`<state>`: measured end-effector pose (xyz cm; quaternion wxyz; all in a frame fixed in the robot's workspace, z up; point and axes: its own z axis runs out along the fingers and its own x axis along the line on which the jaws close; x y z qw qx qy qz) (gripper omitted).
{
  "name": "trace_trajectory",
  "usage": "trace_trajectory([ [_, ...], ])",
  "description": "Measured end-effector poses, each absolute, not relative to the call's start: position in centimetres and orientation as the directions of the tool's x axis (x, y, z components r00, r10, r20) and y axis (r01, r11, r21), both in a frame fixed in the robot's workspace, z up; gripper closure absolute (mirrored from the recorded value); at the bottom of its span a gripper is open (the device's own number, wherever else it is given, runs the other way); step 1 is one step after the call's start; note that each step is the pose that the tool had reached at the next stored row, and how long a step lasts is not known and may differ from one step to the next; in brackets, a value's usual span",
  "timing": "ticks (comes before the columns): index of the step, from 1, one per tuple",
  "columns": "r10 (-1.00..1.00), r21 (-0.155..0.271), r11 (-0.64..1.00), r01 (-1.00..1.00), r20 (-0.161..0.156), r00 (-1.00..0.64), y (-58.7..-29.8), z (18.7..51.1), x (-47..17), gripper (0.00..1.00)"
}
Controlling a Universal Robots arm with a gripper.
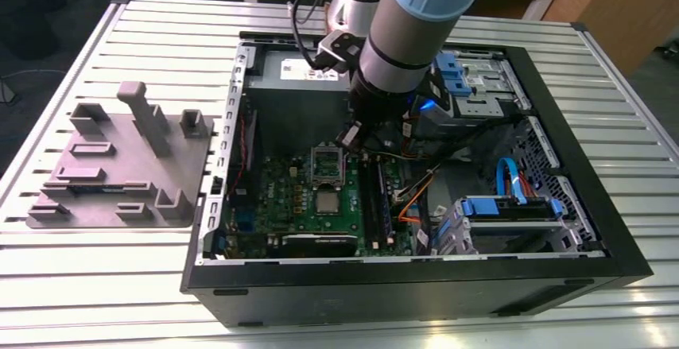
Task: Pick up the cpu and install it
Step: 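Close the cpu cover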
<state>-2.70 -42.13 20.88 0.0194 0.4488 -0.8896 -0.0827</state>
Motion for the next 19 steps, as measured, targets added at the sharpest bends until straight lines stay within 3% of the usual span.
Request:
trace_trajectory([
  [6, -0.801, 0.169, 0.582, -0.795, -0.045, -0.596, -42.16, 20.86, -2.70, 0.90],
  [10, -0.797, 0.202, 0.572, -0.795, -0.091, -0.597, -42.35, 20.80, -2.70, 0.90],
  [19, -0.799, 0.193, 0.575, -0.795, -0.079, -0.597, -42.64, 20.69, -2.71, 0.90],
])
